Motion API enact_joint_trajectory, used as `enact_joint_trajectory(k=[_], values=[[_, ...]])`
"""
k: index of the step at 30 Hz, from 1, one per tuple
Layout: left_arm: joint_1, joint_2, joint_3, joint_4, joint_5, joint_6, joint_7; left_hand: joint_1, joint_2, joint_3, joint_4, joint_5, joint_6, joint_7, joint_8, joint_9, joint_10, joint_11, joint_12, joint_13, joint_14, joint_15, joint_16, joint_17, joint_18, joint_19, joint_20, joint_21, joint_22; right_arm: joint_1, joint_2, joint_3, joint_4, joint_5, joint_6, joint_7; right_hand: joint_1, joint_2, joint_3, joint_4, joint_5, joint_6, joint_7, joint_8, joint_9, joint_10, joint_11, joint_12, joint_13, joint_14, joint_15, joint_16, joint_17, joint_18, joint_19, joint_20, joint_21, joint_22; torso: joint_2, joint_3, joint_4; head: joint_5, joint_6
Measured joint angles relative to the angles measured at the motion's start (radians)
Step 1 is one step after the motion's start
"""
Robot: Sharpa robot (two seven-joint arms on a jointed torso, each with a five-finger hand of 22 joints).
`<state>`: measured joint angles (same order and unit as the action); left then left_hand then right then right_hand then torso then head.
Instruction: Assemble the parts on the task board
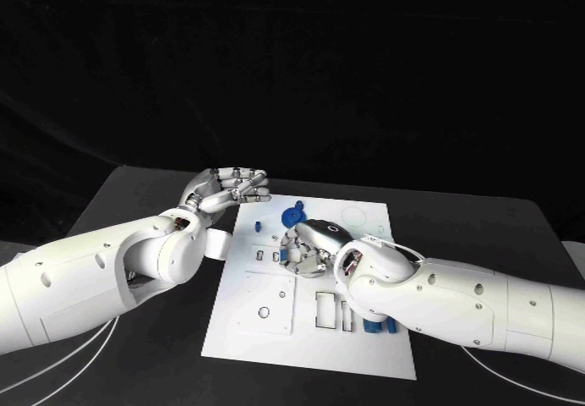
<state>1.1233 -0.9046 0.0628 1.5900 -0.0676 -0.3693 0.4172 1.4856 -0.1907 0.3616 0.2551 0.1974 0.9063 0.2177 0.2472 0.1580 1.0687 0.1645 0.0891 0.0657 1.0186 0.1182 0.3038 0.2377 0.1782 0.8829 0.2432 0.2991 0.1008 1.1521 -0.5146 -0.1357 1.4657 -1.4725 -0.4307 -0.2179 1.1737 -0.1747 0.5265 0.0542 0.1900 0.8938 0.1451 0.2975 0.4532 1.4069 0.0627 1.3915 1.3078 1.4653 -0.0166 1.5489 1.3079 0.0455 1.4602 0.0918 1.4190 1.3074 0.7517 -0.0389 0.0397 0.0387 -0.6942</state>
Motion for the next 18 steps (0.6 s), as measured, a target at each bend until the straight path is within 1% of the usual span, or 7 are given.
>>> enact_joint_trajectory(k=[5,7,10,11,12,16,18], values=[[0.0,0.0,0.0,0.0,0.0,0.0,-0.001,0.0,0.0,0.003,-0.003,0.0,0.0,0.0,0.0,0.0,0.0,0.0,-0.005,0.0,0.0,0.0,0.0,0.001,0.0,0.0,0.0,-0.004,-0.001,0.0,0.0,0.0,0.0,0.0,0.0,0.0,-0.006,-0.009,-0.008,0.005,0.0,-0.018,0.011,-0.016,-0.009,-0.014,0.007,-0.013,0.0,-0.001,0.008,0.0,0.0,0.0,-0.005,0.005,-0.006,0.0,0.0,0.0004,0.0003,0.0,0.001],[0.0,0.0,0.0,-0.001,0.0,0.001,-0.001,0.0,0.0,0.003,-0.003,0.0,0.0,0.0,0.0,0.0,0.0,0.0,-0.005,0.0,0.0,0.0,0.0,0.002,0.0,0.0,0.0,-0.004,-0.001,0.0,0.0,0.0,0.0,0.0,0.0,0.0,-0.006,-0.009,-0.008,0.005,0.0,-0.023,0.009,-0.018,-0.011,-0.022,0.009,-0.02,0.0,-0.001,0.008,0.0,0.0,0.0,-0.005,0.005,-0.008,0.0,0.0,0.0004,0.0003,-0.001,0.002],[0.0,0.0,0.0,-0.001,0.0,0.001,-0.001,0.0,0.0,0.003,-0.003,0.0,0.0,0.0,0.0,0.0,0.0,0.0,-0.005,0.0,0.0,0.0,0.0,0.002,0.0,0.0,0.0,-0.004,-0.001,0.0,0.0,0.0,-0.001,0.0,-0.001,0.0,-0.012,-0.015,-0.019,0.011,0.0,-0.036,0.015,-0.029,-0.017,-0.035,0.014,-0.031,0.0,0.003,0.011,0.0,0.0,0.0,-0.011,0.011,-0.012,0.0,0.0,0.0005,0.0002,-0.001,0.002],[0.0,0.0,0.0,-0.001,0.0,0.001,-0.001,0.0,0.0,0.003,-0.003,0.0,0.0,0.0,0.0,0.0,0.0,0.0,-0.005,0.0,0.0,0.0,0.0,0.002,0.0,0.0,0.0,-0.004,-0.001,0.0,0.0,0.0,-0.001,0.0,-0.001,0.001,-0.015,-0.026,-0.022,0.014,0.0,-0.045,0.016,-0.035,-0.019,-0.039,0.018,-0.035,0.0,0.0,0.014,0.0,0.0,0.0,-0.011,0.011,-0.013,0.0,0.0,0.0005,0.0002,-0.001,0.003],[0.0,0.0,0.0,-0.001,0.0,0.001,-0.002,0.0,0.0,0.003,-0.003,0.0,0.0,0.0,0.0,0.0,0.0,0.0,-0.005,0.0,0.0,0.0,0.0,0.002,0.0,0.0,0.0,-0.004,-0.001,0.0,0.0,0.0,-0.001,0.0,-0.001,0.001,-0.02,-0.031,-0.032,0.018,0.006,-0.053,0.018,-0.042,-0.023,-0.043,0.015,-0.037,0.0,-0.001,0.015,-0.002,0.0,0.0,-0.014,0.014,-0.017,0.0,0.0,0.0006,0.0,-0.001,0.003],[0.0,0.001,0.0,-0.002,0.0,0.002,-0.002,0.0,0.0,0.003,-0.003,0.0,0.0,0.0,0.0,0.0,0.0,0.0,-0.005,0.0,0.0,0.0,0.0,0.002,0.0,0.0,0.0,-0.004,-0.001,0.0,-0.002,-0.001,-0.001,0.001,-0.003,0.004,-0.027,-0.038,-0.05,0.028,0.006,-0.061,0.02,-0.051,-0.027,-0.048,0.02,-0.044,0.0,0.003,0.018,-0.004,0.0,0.0,-0.014,0.014,-0.02,0.0,0.0,0.0007,-0.0002,-0.002,0.004],[0.0,0.001,0.0,-0.002,0.0,0.003,-0.002,0.0,0.0,0.003,-0.003,0.0,0.0,0.0,0.0,0.0,0.0,0.0,-0.005,0.0,0.0,0.0,0.0,0.002,0.0,0.0,0.0,-0.004,-0.001,-0.001,-0.003,-0.001,0.0,0.001,-0.005,0.005,-0.031,-0.041,-0.062,0.034,0.0,-0.067,0.025,-0.057,-0.029,-0.058,0.023,-0.048,-0.003,0.001,0.02,-0.004,0.0,0.0,-0.018,0.018,-0.023,0.0,0.0,0.0006,-0.0002,-0.003,0.005]])
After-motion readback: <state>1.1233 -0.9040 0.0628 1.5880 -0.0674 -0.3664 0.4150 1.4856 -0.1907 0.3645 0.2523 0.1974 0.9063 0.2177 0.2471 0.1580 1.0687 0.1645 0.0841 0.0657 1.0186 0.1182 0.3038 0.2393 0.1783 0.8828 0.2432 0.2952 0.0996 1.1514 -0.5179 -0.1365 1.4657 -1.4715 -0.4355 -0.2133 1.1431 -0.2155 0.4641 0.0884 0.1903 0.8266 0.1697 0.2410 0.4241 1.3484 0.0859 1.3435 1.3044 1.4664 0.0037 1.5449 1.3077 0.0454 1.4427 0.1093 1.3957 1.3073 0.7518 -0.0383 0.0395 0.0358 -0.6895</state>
